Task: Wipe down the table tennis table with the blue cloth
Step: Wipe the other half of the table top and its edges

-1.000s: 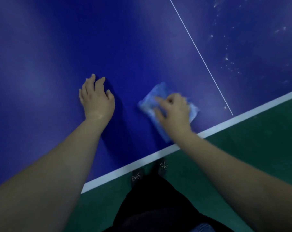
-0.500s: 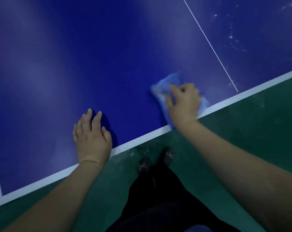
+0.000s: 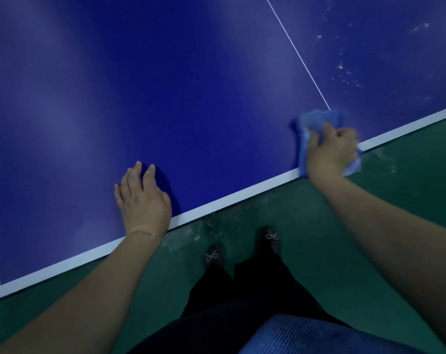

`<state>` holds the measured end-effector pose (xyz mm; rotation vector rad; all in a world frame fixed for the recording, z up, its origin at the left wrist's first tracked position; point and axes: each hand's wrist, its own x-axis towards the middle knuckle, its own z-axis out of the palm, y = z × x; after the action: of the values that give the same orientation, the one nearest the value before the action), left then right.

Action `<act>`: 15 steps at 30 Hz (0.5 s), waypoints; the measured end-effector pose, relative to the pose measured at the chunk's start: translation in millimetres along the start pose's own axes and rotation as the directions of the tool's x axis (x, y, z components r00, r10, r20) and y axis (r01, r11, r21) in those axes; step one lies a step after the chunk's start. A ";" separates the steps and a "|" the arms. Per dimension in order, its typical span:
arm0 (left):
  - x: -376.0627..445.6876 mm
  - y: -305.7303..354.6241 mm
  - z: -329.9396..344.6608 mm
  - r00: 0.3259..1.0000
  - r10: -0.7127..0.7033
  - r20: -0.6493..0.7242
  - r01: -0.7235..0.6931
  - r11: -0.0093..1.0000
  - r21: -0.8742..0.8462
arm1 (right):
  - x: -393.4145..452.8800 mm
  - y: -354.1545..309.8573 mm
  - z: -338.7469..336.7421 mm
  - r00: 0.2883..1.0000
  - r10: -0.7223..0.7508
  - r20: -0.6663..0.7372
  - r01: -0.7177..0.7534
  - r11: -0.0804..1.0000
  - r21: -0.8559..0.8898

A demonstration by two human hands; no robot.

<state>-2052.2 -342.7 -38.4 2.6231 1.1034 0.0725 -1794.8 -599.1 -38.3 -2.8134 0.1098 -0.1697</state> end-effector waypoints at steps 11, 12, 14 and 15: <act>30.5 169.4 40.6 0.998 0.053 -0.025 -0.056 0.985 -0.166 | 115.3 73.4 -5.0 0.983 -0.184 0.011 0.183 0.982 0.050; 37.3 188.4 47.9 0.999 0.037 -0.026 -0.041 0.983 -0.177 | 121.6 74.6 -5.3 0.992 -0.123 0.001 0.123 0.992 0.018; 50.7 218.4 60.5 0.999 -0.040 -0.027 0.035 0.985 -0.167 | 113.2 63.0 -3.7 0.970 -0.243 0.015 0.243 0.969 0.036; 56.2 228.5 67.0 0.996 -0.081 -0.035 0.075 0.987 -0.142 | 103.4 55.7 -2.6 0.917 -0.396 0.052 0.390 0.916 0.095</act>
<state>-1843.9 -471.0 -40.6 2.4620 1.1692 0.1814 -1695.9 -662.4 -42.9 -2.7207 -0.4734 -0.1613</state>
